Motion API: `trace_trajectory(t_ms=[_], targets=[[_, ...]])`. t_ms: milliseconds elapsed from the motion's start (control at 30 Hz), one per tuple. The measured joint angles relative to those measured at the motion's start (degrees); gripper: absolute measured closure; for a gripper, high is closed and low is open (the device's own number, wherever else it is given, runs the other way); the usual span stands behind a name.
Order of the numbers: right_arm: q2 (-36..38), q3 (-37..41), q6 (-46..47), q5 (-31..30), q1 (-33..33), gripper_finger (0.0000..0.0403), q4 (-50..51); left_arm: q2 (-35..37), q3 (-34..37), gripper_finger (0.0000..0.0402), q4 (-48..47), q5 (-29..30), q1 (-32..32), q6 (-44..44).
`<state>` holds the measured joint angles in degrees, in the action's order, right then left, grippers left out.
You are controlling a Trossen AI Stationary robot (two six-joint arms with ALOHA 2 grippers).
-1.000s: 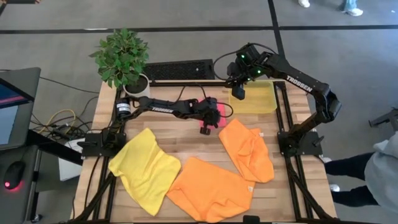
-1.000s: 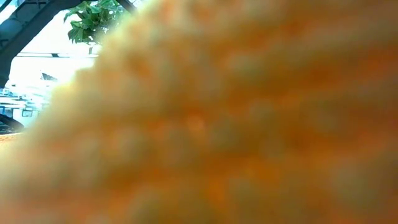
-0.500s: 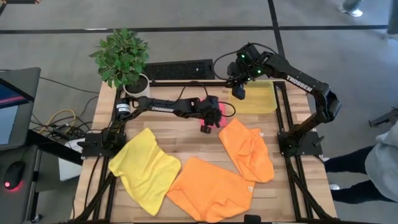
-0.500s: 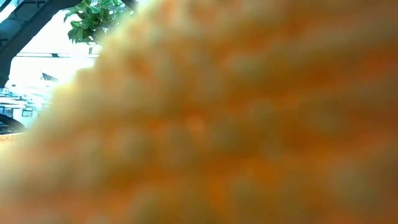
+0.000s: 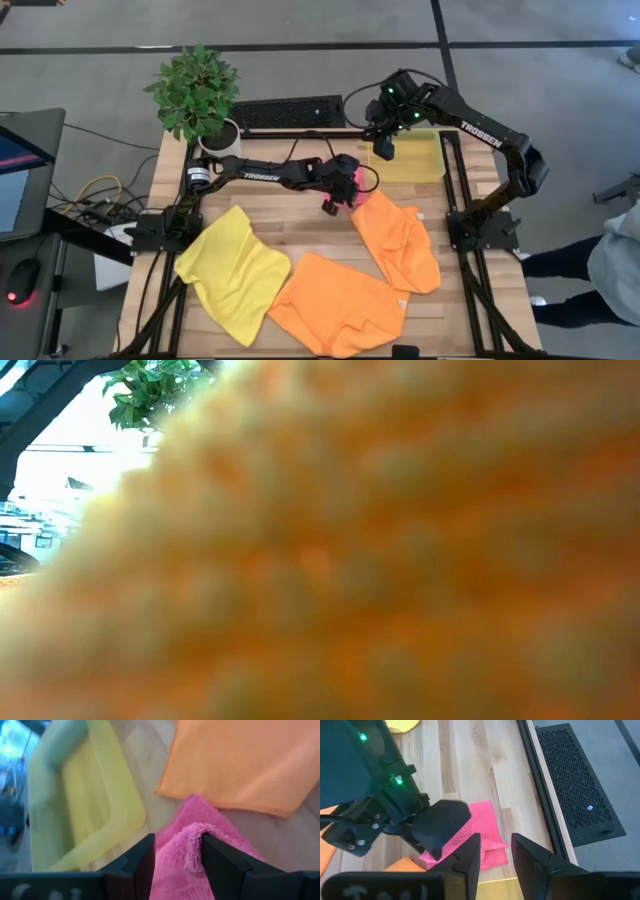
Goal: Fold microfiber towels
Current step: Fold the pink microfiber towel, then put the folded pink microfiber towel into the yellow bin
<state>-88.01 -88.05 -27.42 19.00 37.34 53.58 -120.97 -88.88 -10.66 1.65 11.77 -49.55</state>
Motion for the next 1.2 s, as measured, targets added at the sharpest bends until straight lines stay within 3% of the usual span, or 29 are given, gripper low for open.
trace_trajectory(t_ms=[100, 233, 400, 633, 767, 933, 1200], targets=[[0.0, 0.0, 0.0, 0.0, 0.0, 0.0269, 0.0, -0.2, 0.0, 0.0259, 1.2, -2.5, -0.2, -1.8], [0.0, 0.0, -0.1, 0.0, 0.0, 0.0269, 0.0, -0.5, -0.2, 0.026, 0.2, 1.3, -0.2, 2.3], [0.0, 0.0, -2.0, 0.0, 0.3, 0.0269, -0.1, 0.2, -1.5, 0.026, 1.5, -4.6, 0.1, 2.5], [0.0, 0.0, -2.2, 0.0, 0.3, 0.0269, 0.1, -0.3, -1.2, 0.026, -3.3, 0.4, 0.7, 7.2], [0.0, 0.0, -4.4, 0.0, 0.3, 0.0269, 2.9, 0.7, -1.1, 0.0261, -10.9, 3.1, 2.0, 16.7], [0.3, 0.1, -9.0, 0.3, 0.1, 0.0269, 8.5, 6.5, -1.1, 0.0261, -21.8, -4.4, 5.4, 26.8], [-2.3, 2.4, -10.0, 5.8, -0.1, 0.0269, 8.5, 16.0, -1.1, 0.0261, -30.4, -5.5, 9.0, 37.0]])
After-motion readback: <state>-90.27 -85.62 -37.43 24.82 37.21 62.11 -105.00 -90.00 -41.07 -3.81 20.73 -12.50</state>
